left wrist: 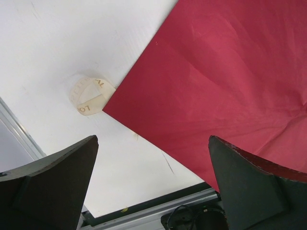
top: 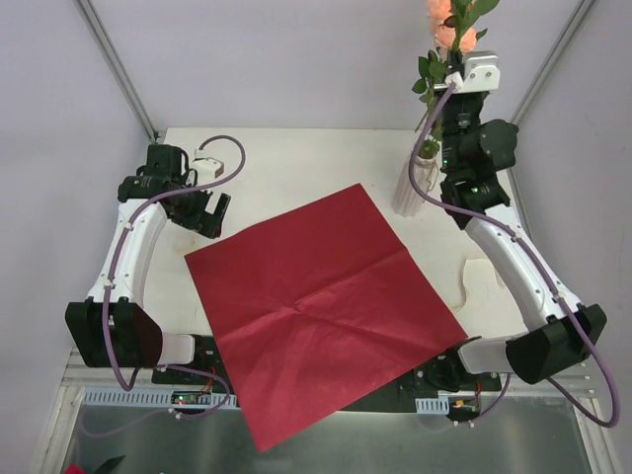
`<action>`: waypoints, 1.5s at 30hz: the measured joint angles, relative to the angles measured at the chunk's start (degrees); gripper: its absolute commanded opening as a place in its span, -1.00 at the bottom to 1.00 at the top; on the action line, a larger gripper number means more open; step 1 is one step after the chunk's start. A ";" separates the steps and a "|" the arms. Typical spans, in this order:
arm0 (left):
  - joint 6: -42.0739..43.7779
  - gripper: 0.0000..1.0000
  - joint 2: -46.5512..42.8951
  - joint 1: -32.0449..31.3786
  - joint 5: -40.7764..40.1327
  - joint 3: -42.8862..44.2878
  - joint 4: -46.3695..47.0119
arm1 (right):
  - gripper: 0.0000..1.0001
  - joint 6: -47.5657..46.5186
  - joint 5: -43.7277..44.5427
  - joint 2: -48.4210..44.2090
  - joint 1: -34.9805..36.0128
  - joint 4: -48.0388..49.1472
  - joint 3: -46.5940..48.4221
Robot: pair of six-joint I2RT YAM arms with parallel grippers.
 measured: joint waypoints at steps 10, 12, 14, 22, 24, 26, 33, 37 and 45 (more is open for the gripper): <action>0.00 0.98 0.13 0.00 0.00 1.62 0.02 | -0.98 -1.49 4.07 2.01 -5.16 3.76 -7.78; 0.00 0.98 0.33 0.00 0.00 1.64 0.02 | -0.98 -1.29 4.26 2.03 -5.66 5.07 -7.93; 0.00 0.98 0.59 0.00 0.00 1.79 0.02 | -0.98 -1.09 4.52 2.03 -5.95 6.75 -8.35; 0.00 0.98 1.01 0.00 0.00 1.95 0.04 | -0.98 0.72 6.62 3.45 -6.75 11.45 -12.33; 0.00 0.98 1.01 0.00 0.02 1.95 0.02 | -0.98 1.40 7.21 4.02 -6.75 11.76 -14.05; -0.04 0.98 1.01 0.00 0.02 1.95 0.02 | -0.92 2.43 7.72 4.22 -6.73 11.52 -16.02; -1.42 0.98 0.98 0.00 0.13 2.43 0.02 | 0.84 5.60 13.18 2.89 -2.10 7.17 -21.03; -2.05 0.98 0.87 0.00 0.39 2.49 0.04 | 0.99 7.08 17.57 -0.85 2.86 1.51 -21.84; -2.62 0.98 -0.79 0.00 1.01 2.47 0.02 | 0.93 18.58 25.33 -15.34 7.48 -19.17 -22.03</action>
